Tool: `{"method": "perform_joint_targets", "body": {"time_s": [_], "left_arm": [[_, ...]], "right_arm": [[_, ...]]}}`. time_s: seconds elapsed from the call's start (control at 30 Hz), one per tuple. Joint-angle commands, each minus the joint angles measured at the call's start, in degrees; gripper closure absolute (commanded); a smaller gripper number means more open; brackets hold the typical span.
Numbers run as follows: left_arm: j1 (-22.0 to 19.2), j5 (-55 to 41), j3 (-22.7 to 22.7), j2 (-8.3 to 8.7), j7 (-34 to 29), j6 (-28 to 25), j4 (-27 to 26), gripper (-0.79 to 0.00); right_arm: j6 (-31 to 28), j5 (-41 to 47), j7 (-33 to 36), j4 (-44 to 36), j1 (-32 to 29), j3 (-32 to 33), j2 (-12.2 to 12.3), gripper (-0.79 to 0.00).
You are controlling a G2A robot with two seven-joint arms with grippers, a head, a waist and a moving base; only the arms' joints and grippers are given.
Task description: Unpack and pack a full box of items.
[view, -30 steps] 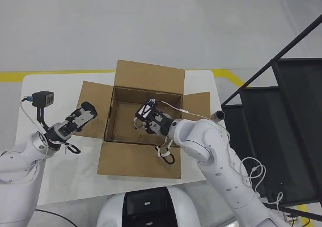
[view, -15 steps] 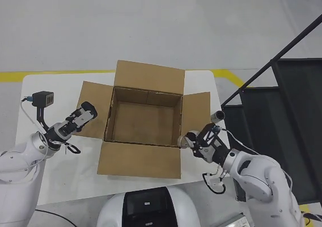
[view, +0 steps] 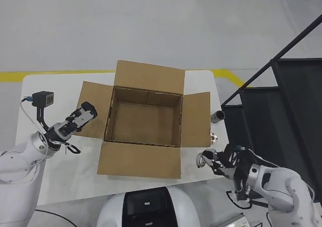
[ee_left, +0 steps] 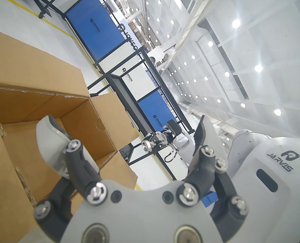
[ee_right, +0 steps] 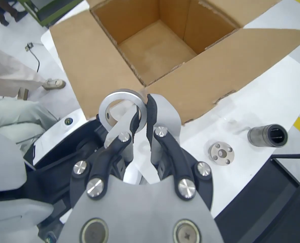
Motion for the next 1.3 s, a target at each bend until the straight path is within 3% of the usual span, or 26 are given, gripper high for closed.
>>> {"method": "perform_joint_targets", "body": {"time_s": [0.0, 0.33, 0.77, 1.27], "left_arm": [[0.0, 0.0, 0.0, 0.0, 0.0, 0.0, 0.0, -0.785], [0.0, 0.0, 0.0, 0.0, 0.0, 0.0, 0.0, -0.785], [0.0, 0.0, 0.0, 0.0, 0.0, 0.0, 0.0, -0.785], [0.0, 0.0, 0.0, 0.0, 0.0, 0.0, 0.0, -0.785]], "right_arm": [[1.1, -1.7, 1.8, 1.0, 0.3, -1.3, 0.2, 0.0], [15.9, -5.2, 10.2, 12.1, 7.8, -5.7, 0.7, 0.0], [34.9, -13.0, 7.3, 24.3, 13.0, -9.5, 0.5, 0.0], [42.5, -17.0, 4.6, 32.7, 17.4, -14.2, 0.3, 0.0]]}}
